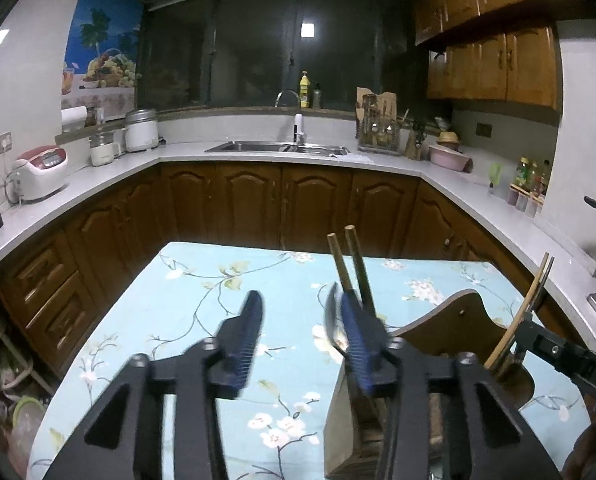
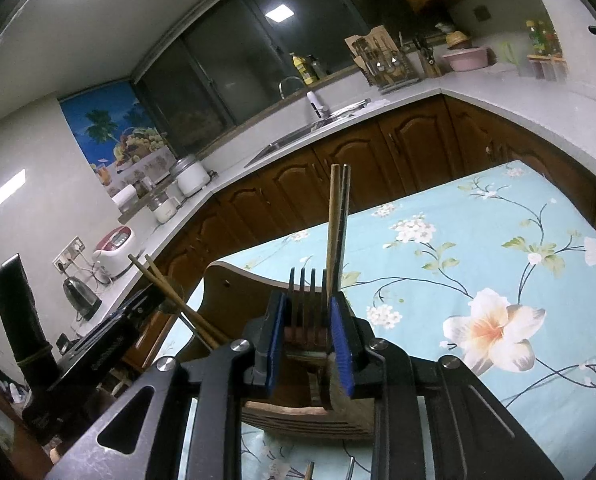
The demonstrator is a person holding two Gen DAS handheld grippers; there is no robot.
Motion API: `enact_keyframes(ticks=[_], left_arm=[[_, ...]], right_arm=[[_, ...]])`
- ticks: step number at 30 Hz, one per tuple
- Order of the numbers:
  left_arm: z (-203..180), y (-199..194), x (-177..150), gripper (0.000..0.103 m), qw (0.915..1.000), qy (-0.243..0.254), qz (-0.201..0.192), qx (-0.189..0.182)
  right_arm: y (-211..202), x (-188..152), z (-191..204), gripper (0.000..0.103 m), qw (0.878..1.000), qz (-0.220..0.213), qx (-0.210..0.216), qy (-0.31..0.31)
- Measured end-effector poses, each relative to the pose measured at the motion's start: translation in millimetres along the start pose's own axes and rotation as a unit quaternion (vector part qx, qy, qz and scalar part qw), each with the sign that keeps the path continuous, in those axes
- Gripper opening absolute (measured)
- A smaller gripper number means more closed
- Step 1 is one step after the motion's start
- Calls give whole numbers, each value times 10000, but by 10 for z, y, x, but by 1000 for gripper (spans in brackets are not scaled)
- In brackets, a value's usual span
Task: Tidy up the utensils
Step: 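Open both tools to release the spoon and fork, then move both open tools back over the remaining utensils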
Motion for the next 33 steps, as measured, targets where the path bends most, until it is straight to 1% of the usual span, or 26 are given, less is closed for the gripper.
enact_keyframes(ticks=[1, 10, 12, 14, 16, 17, 20, 21, 22, 26, 33], left_arm=[[10, -17, -1, 49, 10000, -13, -14, 20], [-47, -102, -66, 58, 10000, 8, -29, -37], [-44, -126, -67, 60, 10000, -17, -28, -48], [-18, -152, -73, 64, 10000, -40, -23, -61], [3, -199, -97, 74, 10000, -63, 13, -43], [4, -219, -111, 76, 10000, -70, 15, -37], [35, -328, -159, 88, 10000, -71, 34, -19], [43, -361, -184, 93, 10000, -59, 78, -14], [54, -412, -224, 95, 9999, -52, 124, -21], [73, -583, -332, 95, 9996, -43, 266, -75], [133, -1041, -524, 98, 9996, -46, 270, -19]], right_arm=[[-3, 0, -11, 25, 10000, -9, 4, 14], [-87, -5, -53, 30, 9999, -144, -36, 82], [-133, 10, -40, 42, 9997, -214, -20, 83], [-183, 23, -18, 48, 9996, -274, 16, 72], [-235, 39, -10, 54, 9994, -351, 14, 71], [-262, 46, -10, 60, 9992, -386, 13, 71], [-336, 45, -12, 74, 9990, -451, -8, 76], [-366, 27, -18, 74, 9990, -449, -6, 80], [-390, 8, -21, 74, 9990, -439, -17, 71], [-506, -81, -24, 74, 9992, -389, -44, 23], [-799, -251, 43, 74, 9987, -468, -109, -183]])
Point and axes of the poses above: each gripper's, at about its wrist camera, not at the fingertips, and y roughly the way its jaws point, z to its left, x to its top, the point moved 7 cm from there along y, roughly the way its jaws point, and after that the axes turned 14 degrees about y, right-handed, at the moved point
